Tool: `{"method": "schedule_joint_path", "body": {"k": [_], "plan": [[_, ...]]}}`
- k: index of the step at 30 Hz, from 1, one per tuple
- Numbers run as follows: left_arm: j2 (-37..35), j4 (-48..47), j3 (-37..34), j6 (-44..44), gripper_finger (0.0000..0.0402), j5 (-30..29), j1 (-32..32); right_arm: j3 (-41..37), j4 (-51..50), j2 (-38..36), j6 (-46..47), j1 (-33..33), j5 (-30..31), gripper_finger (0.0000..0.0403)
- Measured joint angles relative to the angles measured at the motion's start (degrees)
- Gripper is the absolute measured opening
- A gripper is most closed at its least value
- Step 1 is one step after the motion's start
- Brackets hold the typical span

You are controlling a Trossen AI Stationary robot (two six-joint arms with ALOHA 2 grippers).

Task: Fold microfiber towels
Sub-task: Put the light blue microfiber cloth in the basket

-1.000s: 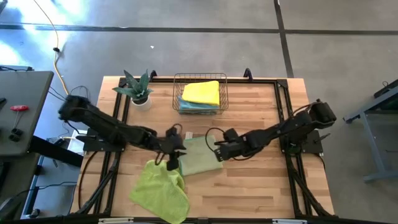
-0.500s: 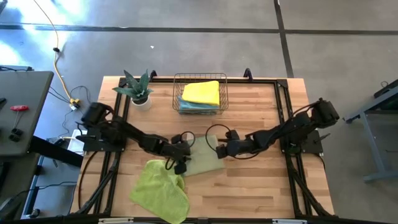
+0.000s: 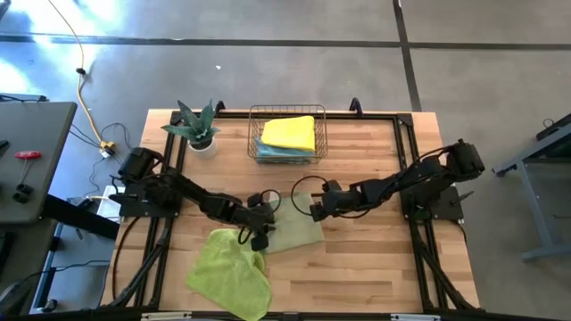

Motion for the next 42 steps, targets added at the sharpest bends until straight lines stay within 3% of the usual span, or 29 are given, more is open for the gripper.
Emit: {"method": "schedule_joint_path", "body": {"k": [6, 26, 30, 35, 42], "plan": [[0.0, 0.1, 0.0, 0.0, 0.0094, 0.0, 0.0, 0.0, 0.6, 0.5, -4.8, -1.4, -2.0, 0.0227], [0.3, 2.9, -0.1, -0.5, 0.0094, -0.2, 0.0, 0.2, 15.5, 10.3, -6.9, -1.6, -7.2, 0.0216], [0.3, 2.9, -0.1, -0.5, 0.0094, -0.2, 0.0, 0.1, 15.6, 10.6, -6.9, -1.6, -6.9, 0.0157], [0.3, 3.1, -0.1, -0.7, 0.0094, -0.2, 0.0, 0.1, 15.6, 10.8, -6.4, -1.6, -5.8, 0.0024], [-2.1, 2.8, -0.3, -6.1, 0.0094, 1.3, 0.2, 1.5, 15.3, 10.2, -6.0, -1.5, -5.7, 0.0007]]}}
